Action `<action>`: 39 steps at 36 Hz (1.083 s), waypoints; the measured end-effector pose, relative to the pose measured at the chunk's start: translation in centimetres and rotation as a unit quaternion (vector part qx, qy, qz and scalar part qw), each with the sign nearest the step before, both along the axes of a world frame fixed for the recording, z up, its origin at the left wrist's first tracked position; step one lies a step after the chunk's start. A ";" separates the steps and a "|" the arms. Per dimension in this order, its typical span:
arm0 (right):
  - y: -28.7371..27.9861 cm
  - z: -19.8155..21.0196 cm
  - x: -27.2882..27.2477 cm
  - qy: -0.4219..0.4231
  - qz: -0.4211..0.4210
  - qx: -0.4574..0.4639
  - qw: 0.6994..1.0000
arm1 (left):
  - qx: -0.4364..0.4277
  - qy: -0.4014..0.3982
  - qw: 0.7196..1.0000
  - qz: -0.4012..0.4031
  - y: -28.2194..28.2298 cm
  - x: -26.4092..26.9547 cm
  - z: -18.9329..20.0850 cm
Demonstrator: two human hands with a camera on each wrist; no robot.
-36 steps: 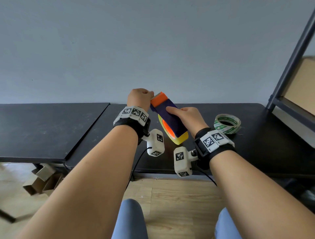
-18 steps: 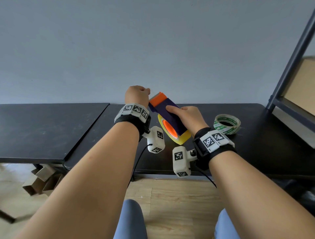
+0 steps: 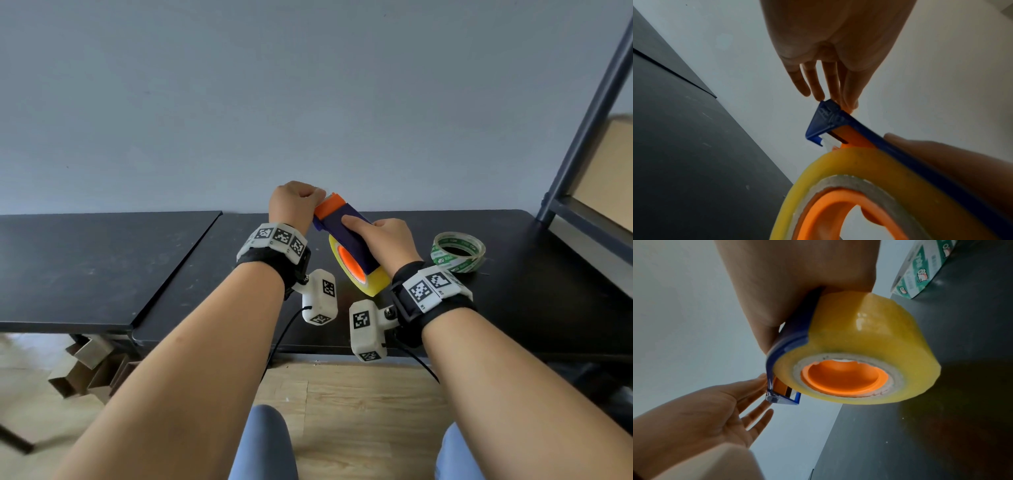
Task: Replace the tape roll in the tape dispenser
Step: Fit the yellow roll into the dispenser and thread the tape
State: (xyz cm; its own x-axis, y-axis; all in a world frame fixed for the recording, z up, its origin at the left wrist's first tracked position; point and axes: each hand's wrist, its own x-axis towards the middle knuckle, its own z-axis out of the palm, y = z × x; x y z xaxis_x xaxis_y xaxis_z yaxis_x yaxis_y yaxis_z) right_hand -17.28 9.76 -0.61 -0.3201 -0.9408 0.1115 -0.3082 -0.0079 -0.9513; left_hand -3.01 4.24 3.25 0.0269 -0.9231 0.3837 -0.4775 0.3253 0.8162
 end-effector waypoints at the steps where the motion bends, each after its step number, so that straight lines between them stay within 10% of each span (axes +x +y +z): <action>1: 0.0 0.0 0.1 -0.001 -0.003 0.001 1.000 | -0.001 0.005 1.000 -0.001 0.0 0.0 -0.1; 19: -0.8 0.3 -0.4 -0.077 -0.069 0.048 0.993 | -0.009 0.073 0.997 -0.037 1.0 0.2 0.8; 39: -1.6 1.8 0.6 0.087 0.048 0.059 0.993 | 0.045 -0.009 0.998 0.047 -0.9 2.7 -0.9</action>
State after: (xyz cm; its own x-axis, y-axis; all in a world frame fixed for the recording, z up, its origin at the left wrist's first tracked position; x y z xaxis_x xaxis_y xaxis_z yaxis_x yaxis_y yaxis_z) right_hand -16.69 8.18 1.20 -0.2141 -0.9758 0.0446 -0.4708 0.0631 -0.8800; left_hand -0.29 3.37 2.38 0.1086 -0.9474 0.3010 -0.5166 0.2049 0.8313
